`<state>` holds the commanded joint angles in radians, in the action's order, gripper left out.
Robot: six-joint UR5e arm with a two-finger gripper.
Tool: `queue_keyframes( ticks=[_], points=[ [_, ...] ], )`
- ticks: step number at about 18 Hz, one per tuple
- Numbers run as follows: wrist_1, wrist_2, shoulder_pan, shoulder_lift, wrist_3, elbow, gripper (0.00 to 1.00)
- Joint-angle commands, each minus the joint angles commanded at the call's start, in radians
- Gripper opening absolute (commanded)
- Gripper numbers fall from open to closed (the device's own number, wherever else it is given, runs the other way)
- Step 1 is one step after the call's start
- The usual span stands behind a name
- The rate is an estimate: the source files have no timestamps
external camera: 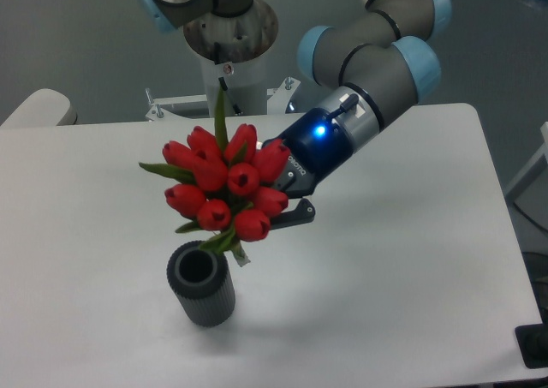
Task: Insert the flowers into the vase
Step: 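Align the tulip stems above the vase opening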
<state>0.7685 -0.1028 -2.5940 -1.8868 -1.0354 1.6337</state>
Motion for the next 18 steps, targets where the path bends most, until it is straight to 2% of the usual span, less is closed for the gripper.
queue_keyframes(
  ticks=[8, 13, 18],
  points=[
    [-0.002, 0.028, 0.035, 0.006, -0.017, 0.005, 0.21],
    [-0.002, 0.028, 0.052, -0.009, -0.047, 0.011, 0.21],
    [-0.002, 0.028, 0.06, -0.014, -0.12, 0.055, 0.21]
  ],
)
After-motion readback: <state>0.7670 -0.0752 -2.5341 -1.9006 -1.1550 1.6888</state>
